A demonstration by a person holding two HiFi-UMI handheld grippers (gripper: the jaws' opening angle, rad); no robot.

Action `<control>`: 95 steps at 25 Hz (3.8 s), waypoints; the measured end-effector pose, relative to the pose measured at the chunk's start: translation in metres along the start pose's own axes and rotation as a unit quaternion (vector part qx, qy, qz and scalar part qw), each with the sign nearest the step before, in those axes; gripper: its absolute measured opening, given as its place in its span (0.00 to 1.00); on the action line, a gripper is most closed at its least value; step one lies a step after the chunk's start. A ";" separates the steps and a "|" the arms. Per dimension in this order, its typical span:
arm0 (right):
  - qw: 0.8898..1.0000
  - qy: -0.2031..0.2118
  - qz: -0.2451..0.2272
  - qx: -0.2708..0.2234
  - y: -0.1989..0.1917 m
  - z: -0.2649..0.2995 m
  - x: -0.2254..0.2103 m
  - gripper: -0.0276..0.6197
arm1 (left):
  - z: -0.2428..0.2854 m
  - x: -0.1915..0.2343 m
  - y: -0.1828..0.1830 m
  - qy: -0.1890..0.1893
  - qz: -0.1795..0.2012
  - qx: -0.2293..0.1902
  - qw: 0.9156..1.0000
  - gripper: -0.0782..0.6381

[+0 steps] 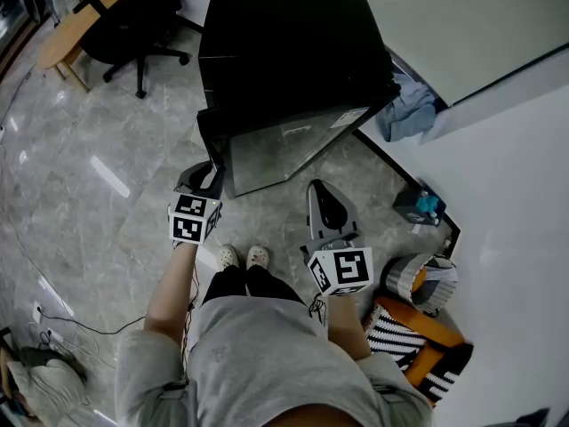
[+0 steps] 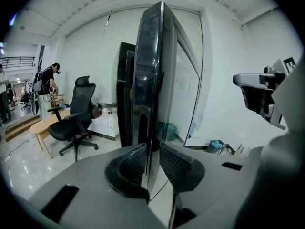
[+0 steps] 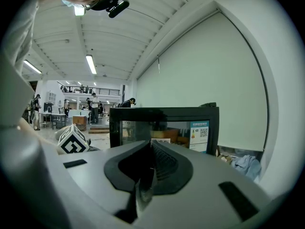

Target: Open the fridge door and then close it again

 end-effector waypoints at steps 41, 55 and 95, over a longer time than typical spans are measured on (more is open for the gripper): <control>1.000 -0.007 0.000 0.005 0.006 0.032 -0.008 0.08 | 0.047 0.067 0.036 0.038 0.012 -0.002 0.999 0.16; 1.000 0.018 -0.016 -0.006 0.016 0.030 0.008 0.08 | -0.027 0.032 0.046 0.036 0.020 -0.067 0.997 0.13; 0.994 0.043 -0.055 -0.085 0.070 -0.028 0.050 0.08 | -0.185 -0.047 0.092 0.032 0.030 -0.269 0.962 0.13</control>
Point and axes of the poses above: the fingertips, and each gripper's own axes: z forward along the fingers, x to its left, y out of its top, the point moved 7 cm from there along -z, backward along the fingers
